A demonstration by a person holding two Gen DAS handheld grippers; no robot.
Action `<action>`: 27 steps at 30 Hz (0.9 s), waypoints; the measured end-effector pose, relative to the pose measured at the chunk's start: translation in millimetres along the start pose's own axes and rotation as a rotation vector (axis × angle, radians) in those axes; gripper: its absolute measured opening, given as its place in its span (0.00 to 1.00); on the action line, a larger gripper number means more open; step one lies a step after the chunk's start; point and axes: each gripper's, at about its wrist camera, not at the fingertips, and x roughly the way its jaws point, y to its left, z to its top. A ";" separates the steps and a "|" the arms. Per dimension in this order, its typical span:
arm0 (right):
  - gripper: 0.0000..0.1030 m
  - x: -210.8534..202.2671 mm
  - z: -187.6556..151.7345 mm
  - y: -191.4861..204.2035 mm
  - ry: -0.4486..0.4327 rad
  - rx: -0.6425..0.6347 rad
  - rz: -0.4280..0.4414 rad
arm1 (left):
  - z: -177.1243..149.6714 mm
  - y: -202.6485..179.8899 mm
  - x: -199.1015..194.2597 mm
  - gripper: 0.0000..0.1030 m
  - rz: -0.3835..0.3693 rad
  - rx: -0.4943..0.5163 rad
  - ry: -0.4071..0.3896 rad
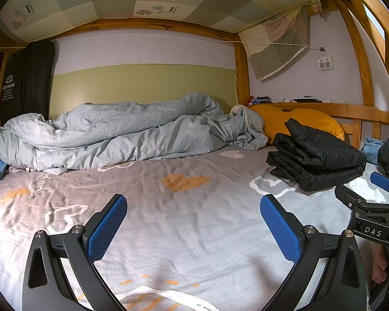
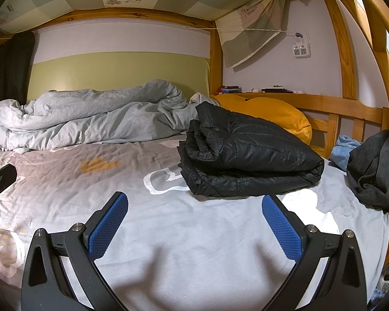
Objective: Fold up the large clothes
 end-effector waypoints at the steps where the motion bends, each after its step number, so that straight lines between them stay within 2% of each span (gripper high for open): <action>1: 1.00 -0.4 -0.2 0.3 0.000 0.000 0.000 | -0.1 0.2 -0.1 1.00 0.000 0.000 0.000; 27: 1.00 0.1 0.2 0.1 0.001 0.001 0.000 | -0.4 1.2 -1.8 1.00 -0.005 0.006 0.000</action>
